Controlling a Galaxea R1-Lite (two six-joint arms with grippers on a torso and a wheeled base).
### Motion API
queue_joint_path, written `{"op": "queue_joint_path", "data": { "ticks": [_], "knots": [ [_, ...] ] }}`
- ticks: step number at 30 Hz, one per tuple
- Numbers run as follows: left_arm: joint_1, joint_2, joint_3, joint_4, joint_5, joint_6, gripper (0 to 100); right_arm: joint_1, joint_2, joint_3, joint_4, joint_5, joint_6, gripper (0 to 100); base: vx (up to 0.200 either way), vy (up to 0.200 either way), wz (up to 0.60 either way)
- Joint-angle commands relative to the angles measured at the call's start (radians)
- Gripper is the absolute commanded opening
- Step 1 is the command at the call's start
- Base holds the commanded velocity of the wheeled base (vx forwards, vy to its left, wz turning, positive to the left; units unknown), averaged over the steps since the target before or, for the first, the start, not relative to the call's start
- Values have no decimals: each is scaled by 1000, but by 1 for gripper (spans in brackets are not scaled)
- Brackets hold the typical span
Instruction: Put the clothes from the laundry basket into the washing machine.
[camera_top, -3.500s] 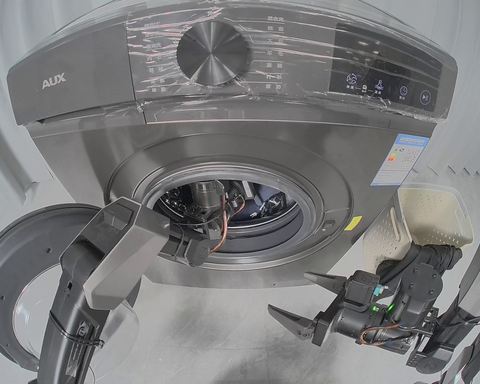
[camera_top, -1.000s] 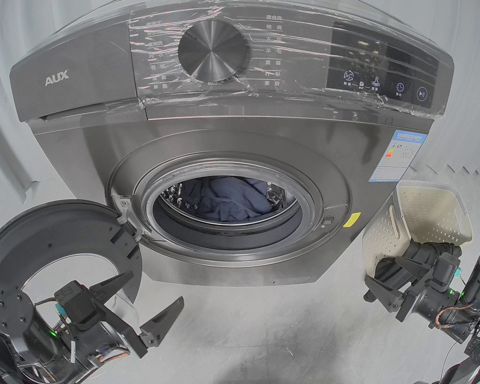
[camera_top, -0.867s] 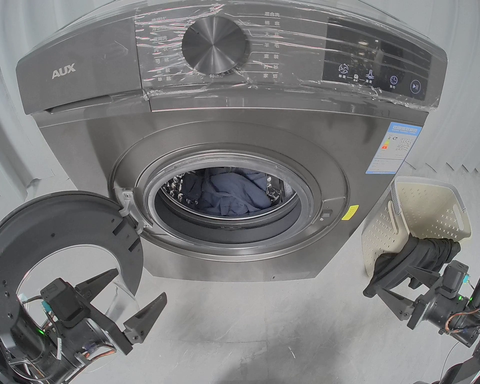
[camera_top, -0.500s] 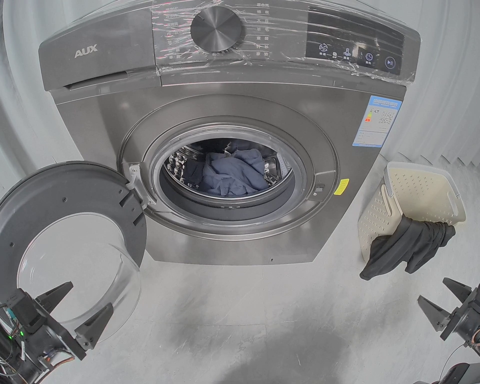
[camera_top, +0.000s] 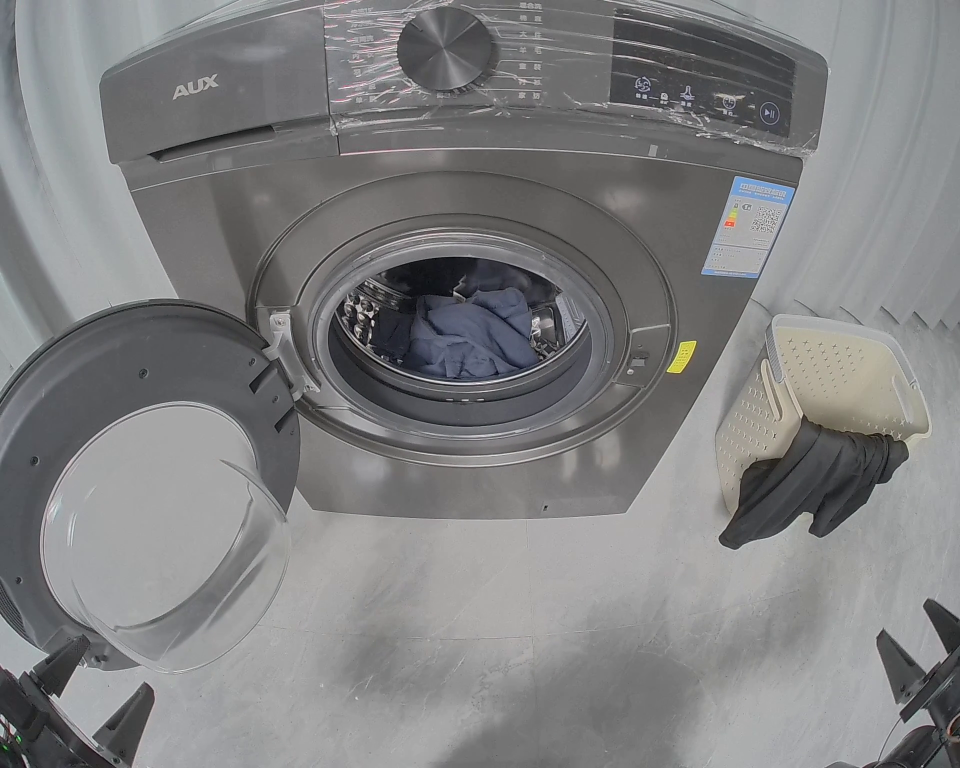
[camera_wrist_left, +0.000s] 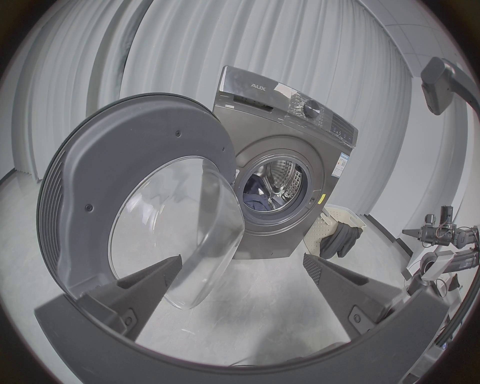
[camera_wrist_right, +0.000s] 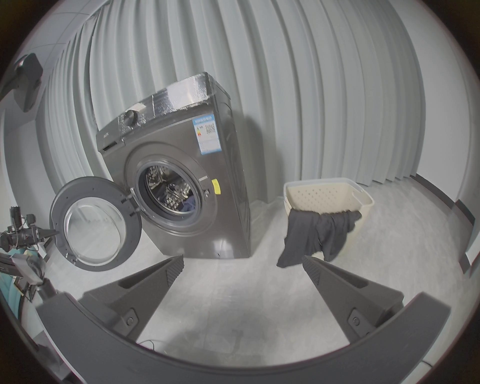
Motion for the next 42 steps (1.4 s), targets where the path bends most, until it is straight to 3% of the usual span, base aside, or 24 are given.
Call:
{"op": "queue_joint_path", "data": {
  "ticks": [1, 3, 5, 6, 8, 10, 14, 16, 18, 20, 23, 26, 27, 30, 37, 42],
  "knots": [
    [113, -166, 17, 85, -86, 30, 100, -62, -207, 17, 122, 28, 9, 100, 0, -200, 0],
    [137, -168, 17, 85, -83, 45, 100, -68, -203, 17, 119, 25, -8, 100, 0, -200, 0],
    [175, -174, 17, 87, -85, 76, 100, -91, -201, 17, 125, 25, -59, 100, 0, -200, 0],
    [216, -184, 17, 87, -99, 85, 100, -114, -204, 17, 159, 36, -106, 100, 0, 0, 0],
    [267, -210, 17, 87, -123, 82, 100, -181, -258, 8, 221, 111, -174, 100, 0, 0, 0],
    [262, -210, 17, 87, -122, 82, 100, -194, -299, 2, 226, 139, -171, 100, 0, 0, 0],
    [255, -224, 17, 101, -60, 96, 100, -189, -304, 17, 185, 79, -91, 100, 0, 0, 0],
    [250, -229, 17, 110, -42, 105, 100, -189, -304, 17, 185, 76, -99, 100, 0, 0, 0],
    [245, -238, 17, 107, -67, 102, 100, -187, -301, 16, 186, 79, -120, 100, 0, 0, 0],
    [238, -250, 17, 104, -111, 86, 100, -195, -295, 17, 185, 73, -100, 100, 0, 0, 0],
    [239, -252, 13, 111, -97, 73, 100, -195, -293, 17, 185, 48, -94, 100, 0, 0, 0],
    [242, -253, 17, 130, 36, 143, 100, -197, -293, 17, 185, 45, -93, 100, 0, 0, 0],
    [242, -252, 16, 176, 56, 169, 100, -197, -293, 17, 186, 45, -93, 100, 0, 0, 0],
    [238, -253, 6, 196, 4, 160, 100, -191, -298, 17, 186, 50, -102, 100, 0, 0, 0],
    [238, -253, 16, 168, 6, 162, 100, -191, -301, 17, 186, 50, -105, 100, 0, 0, 0],
    [238, -253, 16, 168, 6, 165, 100, -191, -301, 17, 186, 50, -105, 100, 0, -200, 0]
  ]
}}
